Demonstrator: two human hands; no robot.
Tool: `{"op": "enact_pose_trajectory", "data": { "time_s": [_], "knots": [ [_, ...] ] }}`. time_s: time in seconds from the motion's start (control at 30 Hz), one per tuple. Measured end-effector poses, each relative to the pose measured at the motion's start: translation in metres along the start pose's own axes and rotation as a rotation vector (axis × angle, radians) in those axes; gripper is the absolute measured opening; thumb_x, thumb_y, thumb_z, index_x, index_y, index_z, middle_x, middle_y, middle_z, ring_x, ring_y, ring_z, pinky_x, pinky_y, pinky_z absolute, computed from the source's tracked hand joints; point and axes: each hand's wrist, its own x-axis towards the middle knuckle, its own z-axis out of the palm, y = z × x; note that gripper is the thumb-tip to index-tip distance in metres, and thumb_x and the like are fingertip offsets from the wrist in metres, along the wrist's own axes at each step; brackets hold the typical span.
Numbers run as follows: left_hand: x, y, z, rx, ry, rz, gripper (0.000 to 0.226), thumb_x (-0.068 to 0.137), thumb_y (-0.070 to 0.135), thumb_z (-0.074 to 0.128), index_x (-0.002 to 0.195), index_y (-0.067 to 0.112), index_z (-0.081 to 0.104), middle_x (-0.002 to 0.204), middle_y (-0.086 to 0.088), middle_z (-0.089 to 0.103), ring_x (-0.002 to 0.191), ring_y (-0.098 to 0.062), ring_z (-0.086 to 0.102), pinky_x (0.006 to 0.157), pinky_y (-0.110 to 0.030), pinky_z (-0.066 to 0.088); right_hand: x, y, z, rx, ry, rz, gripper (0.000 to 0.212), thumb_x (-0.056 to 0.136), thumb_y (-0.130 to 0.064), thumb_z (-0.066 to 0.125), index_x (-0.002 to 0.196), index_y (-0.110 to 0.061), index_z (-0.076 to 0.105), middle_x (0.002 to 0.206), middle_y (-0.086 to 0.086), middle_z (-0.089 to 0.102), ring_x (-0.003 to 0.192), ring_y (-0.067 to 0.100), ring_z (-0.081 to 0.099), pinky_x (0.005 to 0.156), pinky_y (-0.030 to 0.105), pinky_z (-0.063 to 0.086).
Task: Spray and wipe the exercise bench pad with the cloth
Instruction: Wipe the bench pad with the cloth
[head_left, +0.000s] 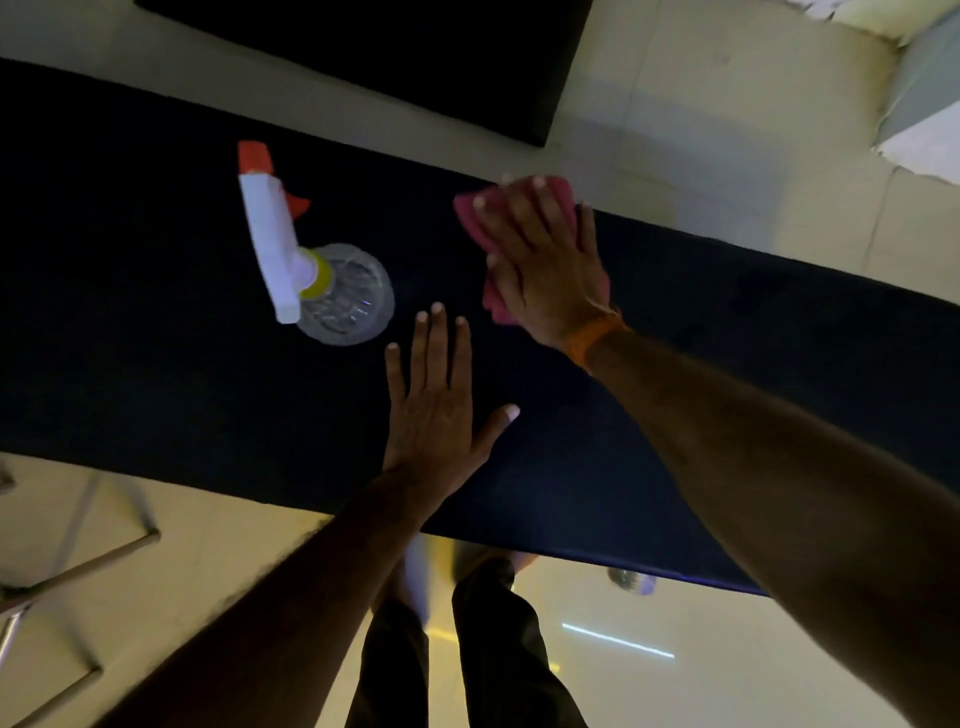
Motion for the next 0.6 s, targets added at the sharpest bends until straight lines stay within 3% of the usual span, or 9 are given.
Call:
{"op": "enact_pose_trajectory", "data": {
  "time_s": [0.07,0.13,0.23,0.37,0.4,0.53,0.6],
  "knots": [
    [0.008,0.008,-0.002,0.008,-0.007,0.011,0.106,0.092,0.078,0.036,0.164,0.008,0.003,0.172,-0.018,-0.005,0.159,-0.033,-0.004,0.126,-0.059,0.002,0.003,-0.004,0.000,0.065,0.034,0.151,0.059,0.109,-0.043,0.021,0.166,-0.031,0.011,0.174,0.001,0.005,0.161,0.030,0.000,0.126,0.063,0.003],
    [0.016,0.014,-0.003,0.016,-0.018,0.110,0.102,0.092,0.074,0.042,0.164,0.013,0.004,0.172,-0.015,-0.005,0.160,-0.031,-0.004,0.126,-0.058,0.002,-0.024,-0.006,0.005,0.058,0.017,0.105,0.059,0.110,-0.042,0.022,0.166,-0.029,0.011,0.174,0.002,0.005,0.161,0.031,0.000,0.127,0.062,0.004],
    [0.024,0.024,-0.004,0.029,-0.037,0.237,0.095,0.093,0.066,0.050,0.164,0.022,0.006,0.173,-0.011,-0.004,0.160,-0.030,-0.004,0.125,-0.059,0.004,-0.070,0.044,0.004,0.019,-0.026,0.048,0.058,0.110,-0.043,0.020,0.165,-0.034,0.009,0.175,0.000,0.002,0.161,0.027,-0.002,0.127,0.062,0.005],
    [0.027,0.034,-0.003,0.030,-0.057,0.170,0.101,0.092,0.071,0.045,0.165,0.015,0.002,0.173,-0.010,-0.008,0.159,-0.029,-0.009,0.124,-0.061,-0.001,-0.093,0.085,0.000,0.050,0.059,0.417,0.058,0.110,-0.038,0.021,0.166,-0.033,0.006,0.175,0.001,-0.001,0.161,0.027,-0.003,0.126,0.064,0.007],
    [0.027,0.035,-0.002,0.035,-0.058,0.161,0.104,0.091,0.074,0.044,0.165,0.014,0.002,0.173,-0.011,-0.008,0.159,-0.029,-0.009,0.124,-0.062,-0.002,-0.105,0.078,0.003,0.068,0.059,0.418,0.058,0.110,-0.038,0.021,0.166,-0.031,0.007,0.175,0.001,-0.002,0.161,0.028,-0.004,0.126,0.063,0.006],
    [0.030,0.050,0.000,0.024,-0.066,0.201,0.108,0.089,0.079,0.043,0.165,0.014,0.001,0.172,-0.013,-0.009,0.159,-0.029,-0.009,0.124,-0.061,-0.003,-0.158,0.098,0.008,0.014,-0.032,0.115,0.058,0.110,-0.042,0.024,0.165,-0.035,0.008,0.174,-0.002,0.000,0.161,0.027,-0.004,0.125,0.065,0.007],
    [0.034,0.062,0.001,0.033,-0.067,0.301,0.105,0.090,0.078,0.045,0.165,0.017,0.003,0.173,-0.012,-0.008,0.159,-0.030,-0.008,0.125,-0.061,0.000,-0.140,0.124,0.002,0.004,0.037,0.283,0.057,0.110,-0.041,0.024,0.165,-0.036,0.009,0.175,-0.002,0.000,0.161,0.026,-0.003,0.124,0.067,0.006]
  ]
}}
